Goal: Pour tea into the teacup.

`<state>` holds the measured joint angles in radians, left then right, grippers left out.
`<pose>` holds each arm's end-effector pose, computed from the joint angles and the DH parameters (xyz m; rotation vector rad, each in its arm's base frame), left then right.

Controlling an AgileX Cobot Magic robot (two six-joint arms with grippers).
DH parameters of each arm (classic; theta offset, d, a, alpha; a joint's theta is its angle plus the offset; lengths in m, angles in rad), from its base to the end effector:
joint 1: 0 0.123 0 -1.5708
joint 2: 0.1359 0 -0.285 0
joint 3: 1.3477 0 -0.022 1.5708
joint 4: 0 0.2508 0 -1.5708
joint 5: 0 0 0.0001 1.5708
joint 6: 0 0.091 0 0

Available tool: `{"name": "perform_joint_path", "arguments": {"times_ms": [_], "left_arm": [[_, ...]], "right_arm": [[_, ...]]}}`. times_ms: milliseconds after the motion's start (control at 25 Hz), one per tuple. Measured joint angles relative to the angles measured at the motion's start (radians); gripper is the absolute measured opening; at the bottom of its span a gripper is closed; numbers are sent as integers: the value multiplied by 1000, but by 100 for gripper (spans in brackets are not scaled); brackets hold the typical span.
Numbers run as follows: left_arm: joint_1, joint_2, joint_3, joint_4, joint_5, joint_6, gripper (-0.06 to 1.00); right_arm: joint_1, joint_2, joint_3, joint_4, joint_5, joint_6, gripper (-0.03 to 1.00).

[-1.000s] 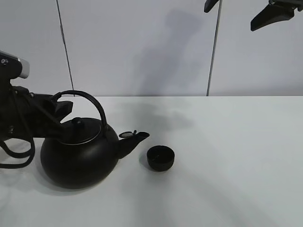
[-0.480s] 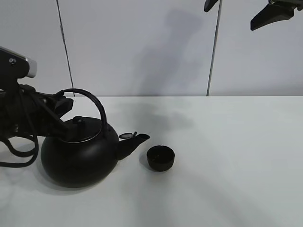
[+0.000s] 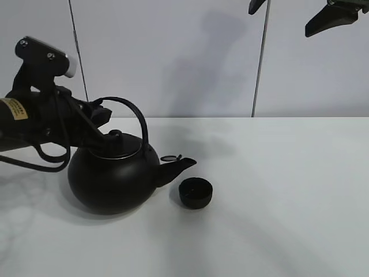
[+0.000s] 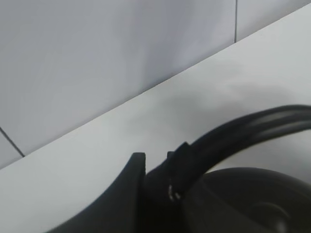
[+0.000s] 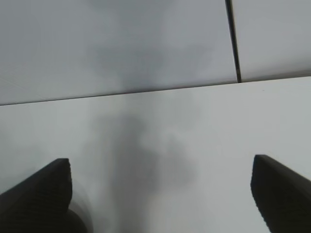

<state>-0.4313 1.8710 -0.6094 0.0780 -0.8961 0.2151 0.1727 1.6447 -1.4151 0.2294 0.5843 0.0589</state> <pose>0.2927 -0.1408 0.1333 0.6712 1.7278 -0.1729 0.3713 0.0764 0.3287 0.0243 2.3052 0.3631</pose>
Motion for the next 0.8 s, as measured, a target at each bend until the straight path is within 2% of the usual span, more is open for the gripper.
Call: {"name": "perform_joint_path", "arguments": {"times_ms": [160, 320, 800], "left_arm": [[-1, 0, -56, 27, 63, 1, 10], [-1, 0, -70, 30, 68, 2, 10], [-1, 0, -73, 31, 91, 92, 10]], "right_arm": [[0, 0, 0, 0, 0, 0, 69], [0, 0, 0, 0, 0, 0, 69], [0, 0, 0, 1, 0, 0, 69]]}}
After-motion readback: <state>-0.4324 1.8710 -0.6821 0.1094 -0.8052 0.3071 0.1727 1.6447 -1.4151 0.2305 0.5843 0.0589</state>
